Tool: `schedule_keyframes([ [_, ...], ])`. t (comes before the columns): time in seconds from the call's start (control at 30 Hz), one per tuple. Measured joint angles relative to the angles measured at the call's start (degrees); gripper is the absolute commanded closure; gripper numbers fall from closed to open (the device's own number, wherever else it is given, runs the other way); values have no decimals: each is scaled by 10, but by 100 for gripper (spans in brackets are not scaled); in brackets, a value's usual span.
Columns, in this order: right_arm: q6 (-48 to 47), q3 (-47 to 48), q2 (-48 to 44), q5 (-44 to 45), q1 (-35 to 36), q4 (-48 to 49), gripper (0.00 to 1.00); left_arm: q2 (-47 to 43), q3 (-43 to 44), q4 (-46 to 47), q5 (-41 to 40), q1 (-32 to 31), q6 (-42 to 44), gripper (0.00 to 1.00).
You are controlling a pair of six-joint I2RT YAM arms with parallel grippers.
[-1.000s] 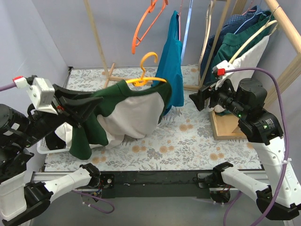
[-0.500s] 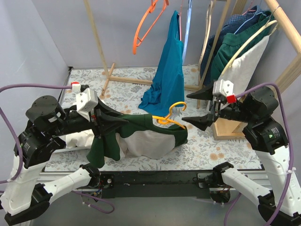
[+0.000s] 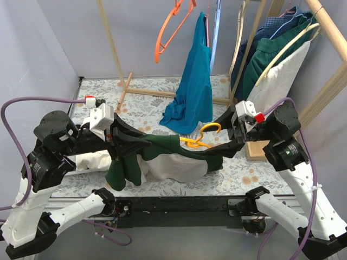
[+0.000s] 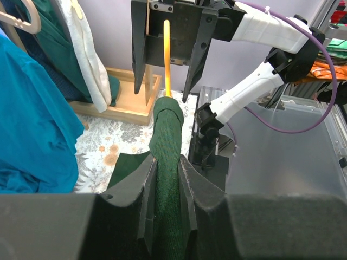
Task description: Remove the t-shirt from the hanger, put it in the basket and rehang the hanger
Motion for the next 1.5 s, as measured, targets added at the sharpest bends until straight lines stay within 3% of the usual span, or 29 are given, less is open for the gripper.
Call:
schedule_keyframes([
  [0.33,110,-25,1,-14,8,148,32,-1,-26,21,12,0,-13,100],
  [0.67,139,-29,23,-11,49,184,32,1,-38,46,30,0,-19,100],
  [0.87,140,-30,36,3,73,189,54,1,-50,57,31,0,-22,100],
  [0.9,141,-30,37,6,76,189,65,1,-50,58,31,0,-22,100],
  [0.97,138,-30,37,12,79,188,79,-1,-50,59,31,0,-24,100],
  [1.0,138,-30,37,14,80,186,91,-2,-50,60,30,0,-23,100],
  [1.03,136,-30,37,17,82,183,96,-4,-52,61,28,0,-24,100],
  [1.3,91,-16,35,61,88,98,99,-16,-71,61,9,2,-24,100],
  [1.33,85,-10,35,69,89,81,99,-19,-76,64,3,2,-24,96],
  [1.37,78,-4,35,77,90,65,99,-22,-80,66,-2,2,-24,74],
  [1.4,69,5,35,89,92,43,99,-27,-87,70,-9,2,-25,68],
  [1.43,62,10,35,96,94,28,99,-30,-91,71,-15,2,-26,55],
  [1.47,56,17,35,106,95,10,99,-34,-97,74,-25,2,-26,34],
  [1.5,48,23,35,118,95,-7,99,-38,-101,76,-31,3,-24,29],
])
